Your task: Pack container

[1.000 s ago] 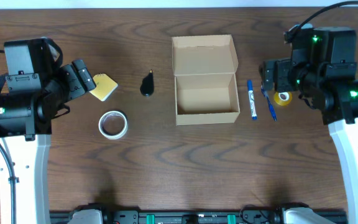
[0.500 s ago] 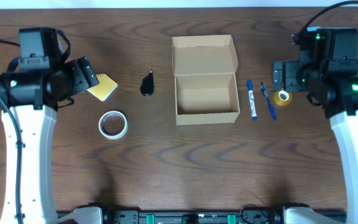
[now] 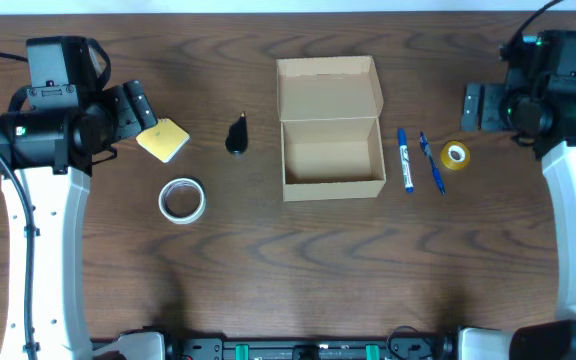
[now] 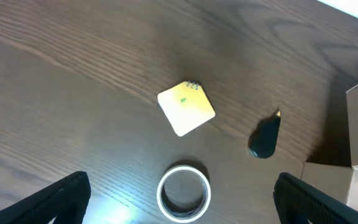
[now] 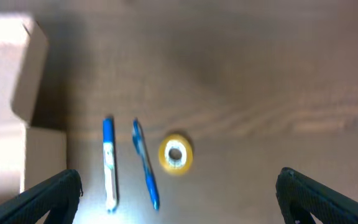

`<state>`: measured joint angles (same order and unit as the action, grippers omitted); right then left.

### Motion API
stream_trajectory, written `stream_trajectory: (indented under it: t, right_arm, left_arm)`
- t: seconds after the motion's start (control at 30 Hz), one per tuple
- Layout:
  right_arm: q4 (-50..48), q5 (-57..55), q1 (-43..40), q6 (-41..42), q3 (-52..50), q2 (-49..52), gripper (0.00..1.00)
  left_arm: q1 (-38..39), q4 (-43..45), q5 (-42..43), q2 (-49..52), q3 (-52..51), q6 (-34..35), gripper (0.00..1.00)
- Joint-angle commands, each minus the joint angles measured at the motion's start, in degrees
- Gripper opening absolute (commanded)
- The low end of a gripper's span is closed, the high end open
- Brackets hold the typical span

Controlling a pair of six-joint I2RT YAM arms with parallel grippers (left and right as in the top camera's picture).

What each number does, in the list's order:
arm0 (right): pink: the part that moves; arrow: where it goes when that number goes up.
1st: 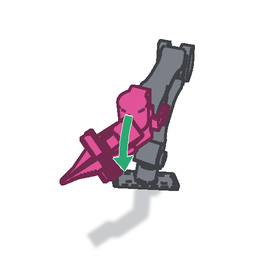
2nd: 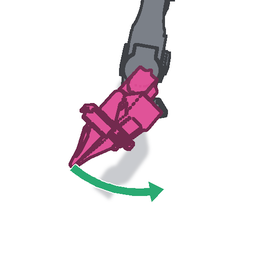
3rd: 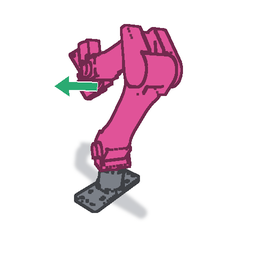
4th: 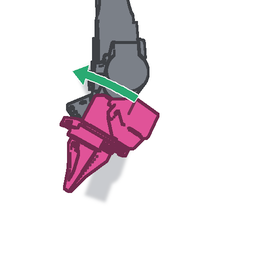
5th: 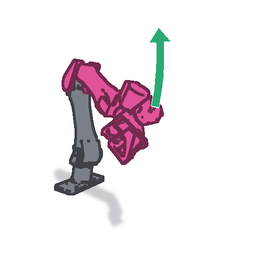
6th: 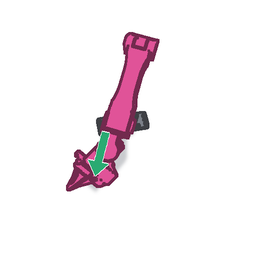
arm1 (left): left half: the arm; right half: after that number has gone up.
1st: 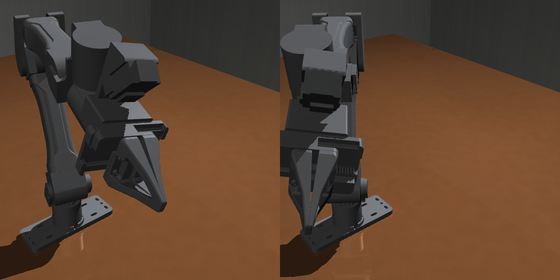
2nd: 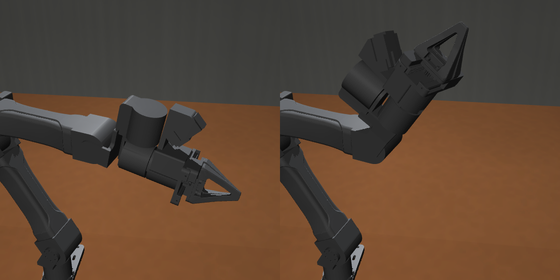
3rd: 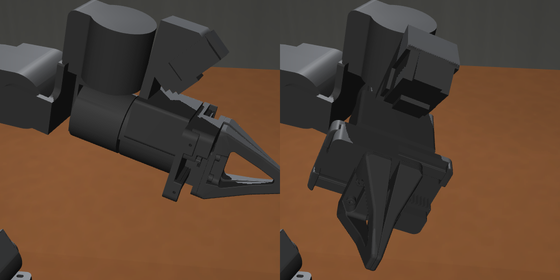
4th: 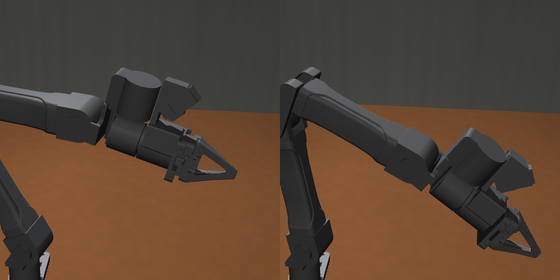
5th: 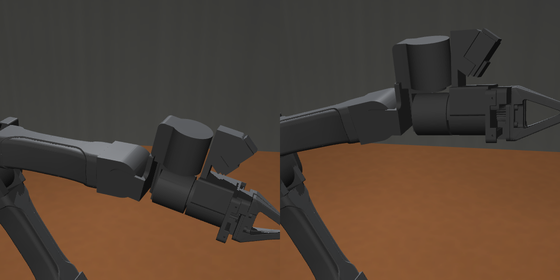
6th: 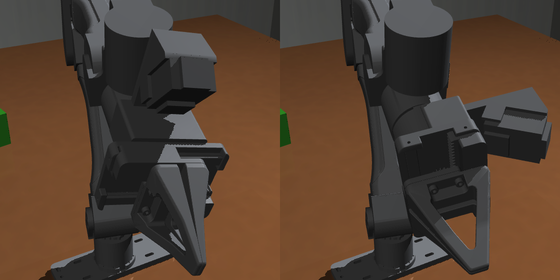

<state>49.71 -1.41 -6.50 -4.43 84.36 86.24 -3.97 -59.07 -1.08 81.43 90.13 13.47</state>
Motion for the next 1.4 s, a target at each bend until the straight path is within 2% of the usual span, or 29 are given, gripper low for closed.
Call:
stream_trajectory:
  t: [0.0, 0.23, 0.37, 0.7, 0.77, 0.93, 1.07, 1.33, 1.37]
  right_arm:
    - [-3.1, 2.8, 1.0, -2.3, 0.8, -0.1, 0.99]
    - [-3.8, 2.3, 1.8, -4.0, 1.9, -0.1, 0.99]
    - [-2.7, 2.3, 2.1, -4.0, 3.0, -0.2, 0.99]
    - [-2.2, 2.3, 3.3, -4.0, 3.8, -5.9, 0.99]
    - [-2.3, 1.4, 3.3, -4.0, 3.8, -7.8, 0.99]
    - [-2.4, -0.3, 3.3, -4.0, 3.8, -10.2, 0.99]
    - [-2.4, -0.3, 3.4, -4.0, 3.8, -10.3, 0.99]
    - [-2.4, -0.3, 3.4, -4.0, 4.2, -10.3, 0.99]
    - [-2.4, -0.3, 3.4, -4.0, 4.3, -10.3, 0.99]
  left_arm:
    - [-0.1, 0.0, -0.3, -0.4, 1.6, -0.5, 0.95]
    - [-0.2, -9.9, -2.4, -0.4, 1.7, 0.3, 0.95]
    - [-0.2, -12.4, -2.3, -0.4, 1.6, 0.3, 0.95]
    - [-0.2, -11.9, -2.3, 5.7, 1.6, 0.3, 0.95]
    - [-0.1, -11.6, -2.4, 7.8, 1.6, 0.3, 1.00]
    - [-0.1, -13.6, -2.5, 11.2, 1.6, -1.9, 0.95]
    - [-0.1, -16.1, -1.8, 13.6, 1.2, -0.9, 1.00]
    - [2.4, -14.7, -0.4, 13.7, -4.6, 2.5, 1.00]
    - [3.3, -14.3, -0.4, 13.7, -5.3, 2.8, 0.95]
